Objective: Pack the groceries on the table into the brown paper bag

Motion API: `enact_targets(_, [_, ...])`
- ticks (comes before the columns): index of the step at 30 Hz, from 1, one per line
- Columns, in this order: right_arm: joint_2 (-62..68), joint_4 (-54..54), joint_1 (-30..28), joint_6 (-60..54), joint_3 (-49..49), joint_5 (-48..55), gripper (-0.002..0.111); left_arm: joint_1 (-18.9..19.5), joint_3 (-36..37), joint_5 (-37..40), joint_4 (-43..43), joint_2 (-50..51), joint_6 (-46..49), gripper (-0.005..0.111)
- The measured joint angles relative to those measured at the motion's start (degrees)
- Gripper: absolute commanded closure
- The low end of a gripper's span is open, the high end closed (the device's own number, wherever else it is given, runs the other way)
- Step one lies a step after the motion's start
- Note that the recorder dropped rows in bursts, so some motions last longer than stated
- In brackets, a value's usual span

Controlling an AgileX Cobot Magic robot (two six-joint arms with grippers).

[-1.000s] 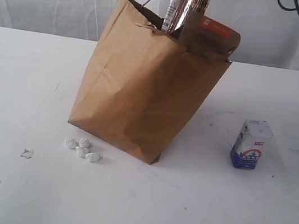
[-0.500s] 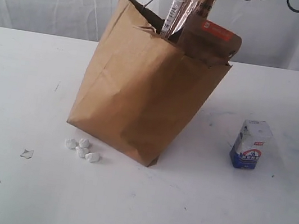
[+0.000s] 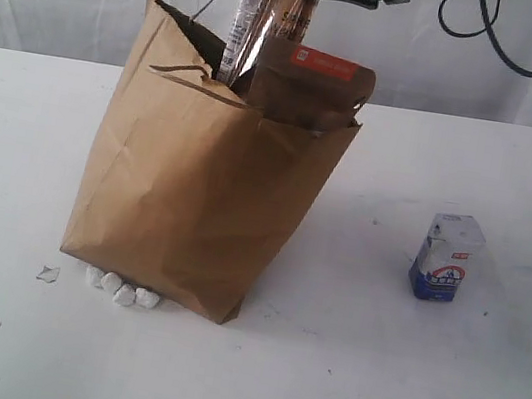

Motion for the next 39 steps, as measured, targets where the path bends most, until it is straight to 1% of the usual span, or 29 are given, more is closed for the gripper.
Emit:
enact_targets(7, [1.3, 1.0, 0.0, -3.1, 0.0, -0.3, 0.108, 0.0, 0.0, 0.0, 0.0, 0.0, 0.0, 0.107])
enact_targets(17, [1.3, 1.4, 0.0, -3.3, 0.0, -0.3, 0.108, 0.0, 0.0, 0.0, 0.0, 0.0, 0.0, 0.107])
enact_targets(23, [1.9, 5.1, 0.0, -2.7, 0.1, -0.1, 0.108, 0.0, 0.0, 0.0, 0.0, 0.0, 0.0, 0.107])
enact_targets(33, [2.1, 7.4, 0.0, -1.9, 0.6, -0.1, 0.108, 0.0, 0.0, 0.0, 0.0, 0.0, 0.0, 0.107])
enact_targets(39, [2.1, 12.4, 0.2, -1.6, 0.6, 0.6, 0.108, 0.0, 0.0, 0.0, 0.0, 0.0, 0.0, 0.107])
